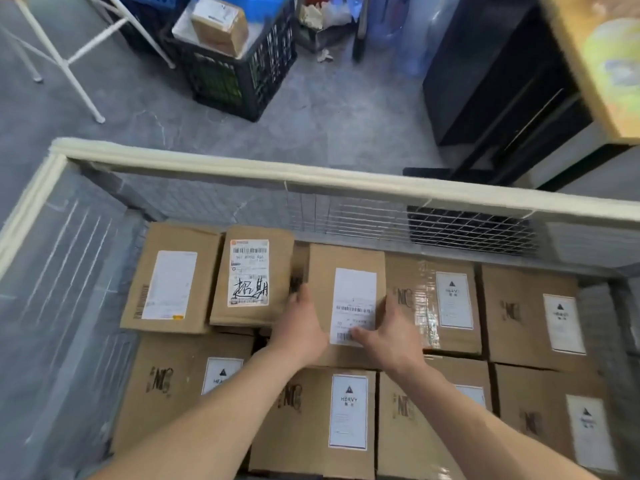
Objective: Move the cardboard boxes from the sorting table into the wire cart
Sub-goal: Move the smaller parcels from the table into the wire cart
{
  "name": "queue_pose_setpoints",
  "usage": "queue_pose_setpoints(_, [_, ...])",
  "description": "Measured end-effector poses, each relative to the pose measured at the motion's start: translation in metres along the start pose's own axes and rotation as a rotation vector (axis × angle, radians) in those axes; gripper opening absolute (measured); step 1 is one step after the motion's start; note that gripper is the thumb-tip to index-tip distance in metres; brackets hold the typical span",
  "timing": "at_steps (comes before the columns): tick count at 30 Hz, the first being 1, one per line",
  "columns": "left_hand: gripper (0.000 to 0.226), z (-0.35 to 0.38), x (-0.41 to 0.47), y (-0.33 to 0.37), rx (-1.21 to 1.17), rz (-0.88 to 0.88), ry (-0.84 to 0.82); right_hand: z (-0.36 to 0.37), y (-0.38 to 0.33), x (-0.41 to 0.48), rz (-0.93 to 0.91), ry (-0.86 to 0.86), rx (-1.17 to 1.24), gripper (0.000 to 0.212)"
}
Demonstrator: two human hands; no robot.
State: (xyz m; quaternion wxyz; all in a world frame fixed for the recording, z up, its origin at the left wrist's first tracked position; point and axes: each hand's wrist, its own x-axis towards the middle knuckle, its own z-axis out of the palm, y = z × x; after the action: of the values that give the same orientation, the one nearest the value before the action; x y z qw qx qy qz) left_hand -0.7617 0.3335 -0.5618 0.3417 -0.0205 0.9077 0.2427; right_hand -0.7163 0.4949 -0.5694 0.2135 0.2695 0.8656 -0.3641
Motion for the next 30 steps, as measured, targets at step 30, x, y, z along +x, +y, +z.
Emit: queue_pose_setpoints(30, [0.083,-0.143,-0.157,0.097,0.442,0.371,0.094,-0.144,-0.081,-0.143,-0.083,0.159,-0.075,0.061])
